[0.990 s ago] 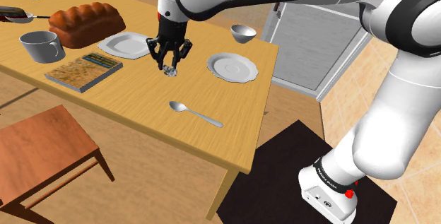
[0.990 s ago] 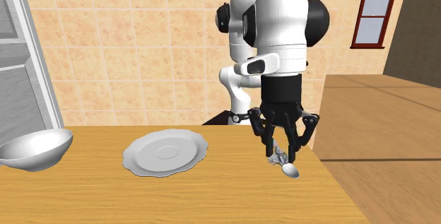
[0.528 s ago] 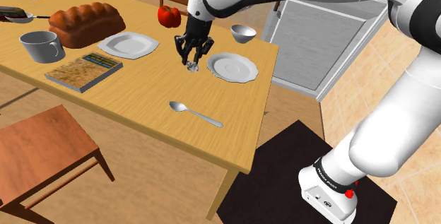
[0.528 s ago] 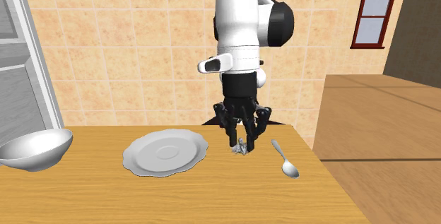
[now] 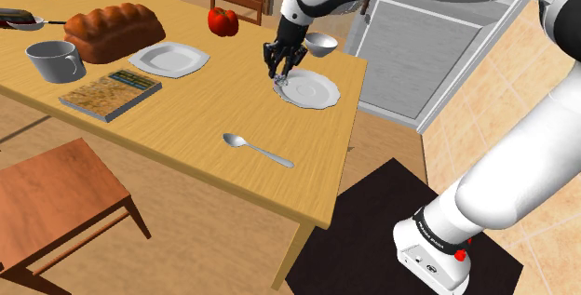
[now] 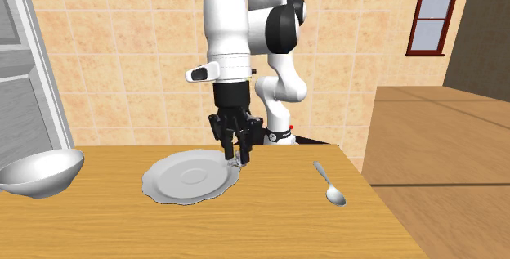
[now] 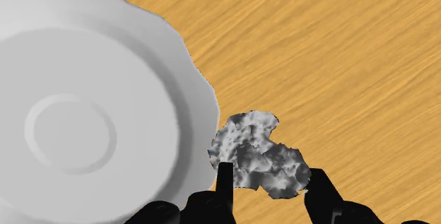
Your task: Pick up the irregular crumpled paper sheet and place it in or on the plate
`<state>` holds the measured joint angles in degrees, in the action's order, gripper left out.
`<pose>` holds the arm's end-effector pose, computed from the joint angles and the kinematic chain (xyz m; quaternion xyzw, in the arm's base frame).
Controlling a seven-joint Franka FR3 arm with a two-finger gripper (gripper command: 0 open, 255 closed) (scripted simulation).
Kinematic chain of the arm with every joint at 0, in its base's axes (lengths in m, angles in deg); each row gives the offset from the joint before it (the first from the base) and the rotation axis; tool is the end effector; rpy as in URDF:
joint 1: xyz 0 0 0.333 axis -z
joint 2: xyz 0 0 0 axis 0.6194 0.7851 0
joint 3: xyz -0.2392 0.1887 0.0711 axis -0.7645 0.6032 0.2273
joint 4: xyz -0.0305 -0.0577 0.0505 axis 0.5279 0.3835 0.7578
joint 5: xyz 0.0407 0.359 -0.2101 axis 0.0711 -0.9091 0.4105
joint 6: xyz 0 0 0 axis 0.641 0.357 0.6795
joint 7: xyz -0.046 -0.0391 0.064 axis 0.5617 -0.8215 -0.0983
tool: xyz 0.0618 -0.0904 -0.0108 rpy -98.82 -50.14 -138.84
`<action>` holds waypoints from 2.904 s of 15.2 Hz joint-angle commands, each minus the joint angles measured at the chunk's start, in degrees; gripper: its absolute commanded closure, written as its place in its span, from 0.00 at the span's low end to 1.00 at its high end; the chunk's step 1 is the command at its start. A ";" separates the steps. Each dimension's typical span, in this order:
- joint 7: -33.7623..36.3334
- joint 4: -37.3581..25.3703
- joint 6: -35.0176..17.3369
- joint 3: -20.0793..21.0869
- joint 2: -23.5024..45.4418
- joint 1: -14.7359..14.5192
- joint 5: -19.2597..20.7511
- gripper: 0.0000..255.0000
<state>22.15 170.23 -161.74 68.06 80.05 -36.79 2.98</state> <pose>0.5837 0.1642 0.4507 -0.9963 0.0478 -0.0369 0.0609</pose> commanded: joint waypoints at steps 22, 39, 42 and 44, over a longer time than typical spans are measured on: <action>-15.84 7.50 -6.73 -6.65 0.72 7.19 -2.40 1.00; -16.03 3.95 0.10 -7.06 -2.51 7.68 -2.59 0.00; -16.03 3.93 0.10 -7.06 -2.51 7.68 -2.59 0.00; -16.03 3.93 0.10 -7.06 -2.51 7.68 -2.59 0.00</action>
<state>6.13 174.16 -161.66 61.00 77.56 -29.11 0.39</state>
